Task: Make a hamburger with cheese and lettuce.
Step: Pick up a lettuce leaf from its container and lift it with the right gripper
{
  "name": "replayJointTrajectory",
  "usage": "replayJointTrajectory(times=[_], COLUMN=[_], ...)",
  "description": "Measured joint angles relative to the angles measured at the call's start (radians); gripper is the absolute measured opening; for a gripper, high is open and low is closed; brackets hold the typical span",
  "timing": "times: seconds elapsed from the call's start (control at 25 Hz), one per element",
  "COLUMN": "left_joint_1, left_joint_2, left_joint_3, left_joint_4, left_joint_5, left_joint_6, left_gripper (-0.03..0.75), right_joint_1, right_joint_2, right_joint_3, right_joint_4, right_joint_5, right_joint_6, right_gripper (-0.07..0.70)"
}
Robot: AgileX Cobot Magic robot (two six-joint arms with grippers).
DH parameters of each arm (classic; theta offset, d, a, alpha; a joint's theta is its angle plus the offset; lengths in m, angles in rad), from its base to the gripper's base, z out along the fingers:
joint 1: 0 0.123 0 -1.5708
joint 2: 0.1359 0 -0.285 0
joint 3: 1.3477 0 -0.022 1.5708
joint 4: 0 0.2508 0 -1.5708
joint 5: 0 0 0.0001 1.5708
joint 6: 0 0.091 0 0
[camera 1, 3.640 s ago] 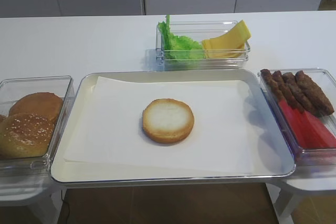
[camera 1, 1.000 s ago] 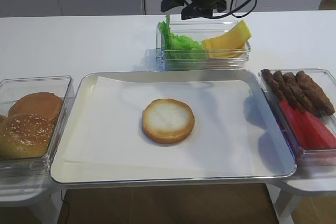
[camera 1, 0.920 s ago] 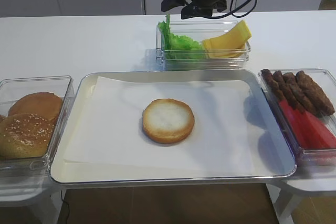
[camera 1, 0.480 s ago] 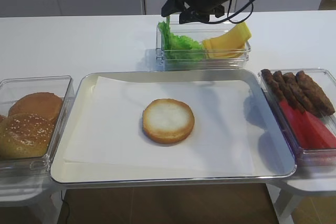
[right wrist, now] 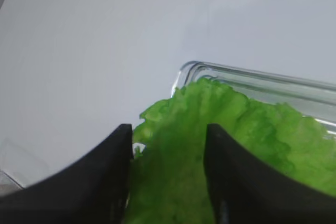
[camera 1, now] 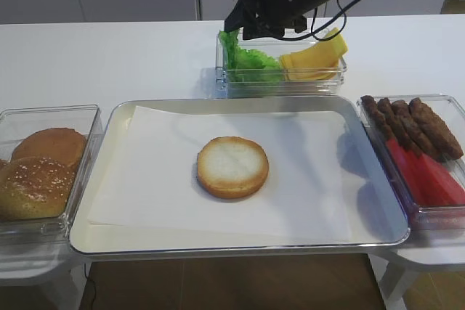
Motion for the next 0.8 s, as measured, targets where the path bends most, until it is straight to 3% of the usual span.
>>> replayJointTrajectory(times=[0.56,0.8], left_joint_1=[0.0,0.0], left_joint_2=[0.0,0.0], left_joint_3=[0.0,0.0], left_joint_4=[0.0,0.0], left_joint_5=[0.0,0.0], left_joint_6=[0.002,0.002], left_gripper=[0.358,0.358], right_joint_1=[0.0,0.0], right_joint_2=[-0.006,-0.01], right_joint_3=[0.0,0.0], right_joint_4=[0.002,0.002], right_joint_5=[0.009,0.023], right_joint_6=[-0.006,-0.006], right_gripper=[0.078,0.054])
